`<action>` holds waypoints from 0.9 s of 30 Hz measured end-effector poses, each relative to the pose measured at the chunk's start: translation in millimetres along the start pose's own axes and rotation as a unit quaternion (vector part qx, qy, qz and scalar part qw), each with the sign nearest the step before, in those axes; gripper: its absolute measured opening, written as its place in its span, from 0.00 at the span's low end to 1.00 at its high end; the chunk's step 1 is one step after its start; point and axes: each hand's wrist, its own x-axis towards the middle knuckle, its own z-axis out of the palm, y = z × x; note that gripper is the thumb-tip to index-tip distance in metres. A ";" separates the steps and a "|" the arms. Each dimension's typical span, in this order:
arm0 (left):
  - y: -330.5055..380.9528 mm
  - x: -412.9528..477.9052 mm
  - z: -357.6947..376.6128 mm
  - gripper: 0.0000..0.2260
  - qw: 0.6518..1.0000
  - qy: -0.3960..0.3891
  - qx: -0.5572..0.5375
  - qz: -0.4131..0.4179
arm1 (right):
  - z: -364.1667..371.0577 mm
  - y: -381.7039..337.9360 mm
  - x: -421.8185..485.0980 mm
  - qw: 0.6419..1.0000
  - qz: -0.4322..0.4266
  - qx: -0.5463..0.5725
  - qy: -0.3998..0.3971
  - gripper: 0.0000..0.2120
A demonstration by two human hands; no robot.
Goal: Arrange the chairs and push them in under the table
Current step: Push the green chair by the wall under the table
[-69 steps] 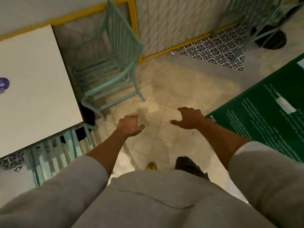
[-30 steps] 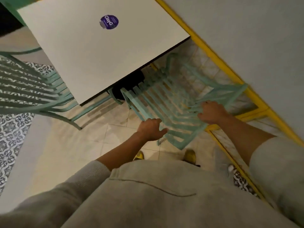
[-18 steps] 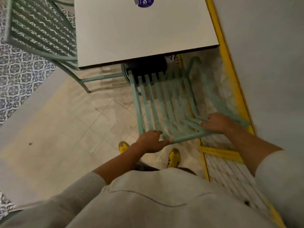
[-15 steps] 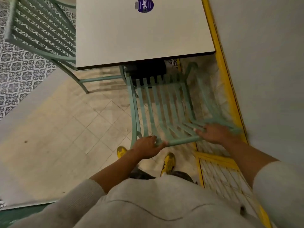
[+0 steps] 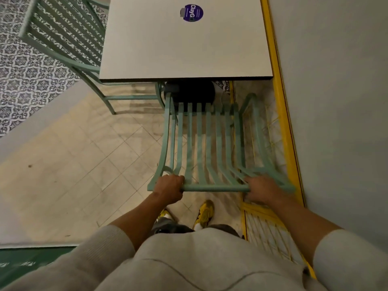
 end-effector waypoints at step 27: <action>-15.4 62.8 -42.9 0.17 0.995 0.092 -0.032 -0.034 | -61.8 -6.2 60.4 0.995 0.060 -0.013 0.075 0.16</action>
